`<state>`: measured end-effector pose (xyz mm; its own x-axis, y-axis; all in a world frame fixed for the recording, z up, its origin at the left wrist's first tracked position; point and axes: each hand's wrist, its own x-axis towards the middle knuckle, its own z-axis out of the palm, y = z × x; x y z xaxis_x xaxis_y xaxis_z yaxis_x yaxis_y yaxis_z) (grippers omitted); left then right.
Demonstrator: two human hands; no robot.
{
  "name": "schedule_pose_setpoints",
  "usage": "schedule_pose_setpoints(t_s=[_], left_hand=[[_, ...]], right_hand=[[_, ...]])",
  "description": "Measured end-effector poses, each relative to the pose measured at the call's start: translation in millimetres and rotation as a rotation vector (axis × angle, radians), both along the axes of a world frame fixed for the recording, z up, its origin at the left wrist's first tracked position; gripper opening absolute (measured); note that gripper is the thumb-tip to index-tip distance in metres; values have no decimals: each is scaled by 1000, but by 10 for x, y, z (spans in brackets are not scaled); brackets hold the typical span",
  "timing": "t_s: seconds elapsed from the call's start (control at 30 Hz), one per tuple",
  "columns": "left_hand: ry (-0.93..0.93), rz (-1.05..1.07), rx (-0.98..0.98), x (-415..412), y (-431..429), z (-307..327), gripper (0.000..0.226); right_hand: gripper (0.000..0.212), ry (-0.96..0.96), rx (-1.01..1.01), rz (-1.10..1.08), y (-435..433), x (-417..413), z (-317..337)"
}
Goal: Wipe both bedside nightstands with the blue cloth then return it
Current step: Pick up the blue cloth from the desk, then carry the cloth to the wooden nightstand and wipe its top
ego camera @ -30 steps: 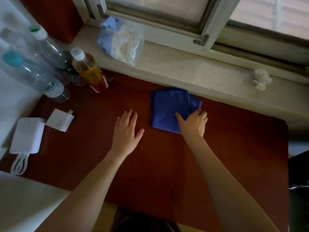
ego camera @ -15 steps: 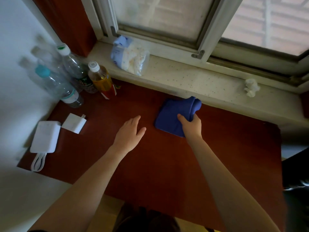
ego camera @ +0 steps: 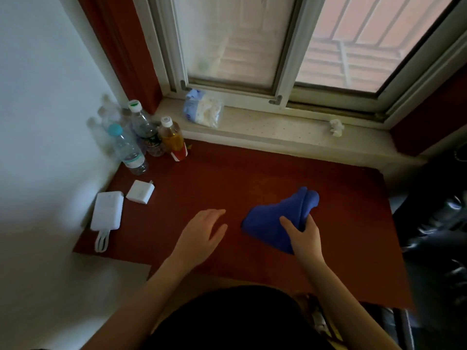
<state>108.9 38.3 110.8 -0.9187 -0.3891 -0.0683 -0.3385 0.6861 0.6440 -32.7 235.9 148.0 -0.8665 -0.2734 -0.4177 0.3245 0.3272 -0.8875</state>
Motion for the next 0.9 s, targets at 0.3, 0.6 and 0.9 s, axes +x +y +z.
schedule_pose_setpoints(t_s=[0.3,0.6,0.9], left_hand=[[-507,-126,205,1231,160,-824,44],[-343,-311,106,1160,312,-632,42],[-241,-713,-11,965,1343,-462,41]], right_hand=[[39,-176,157,-239,736,1334,-584],[35,-147,104,-509,1279,2056,-561],[24,-7,12,-946,2233,3425,-348]])
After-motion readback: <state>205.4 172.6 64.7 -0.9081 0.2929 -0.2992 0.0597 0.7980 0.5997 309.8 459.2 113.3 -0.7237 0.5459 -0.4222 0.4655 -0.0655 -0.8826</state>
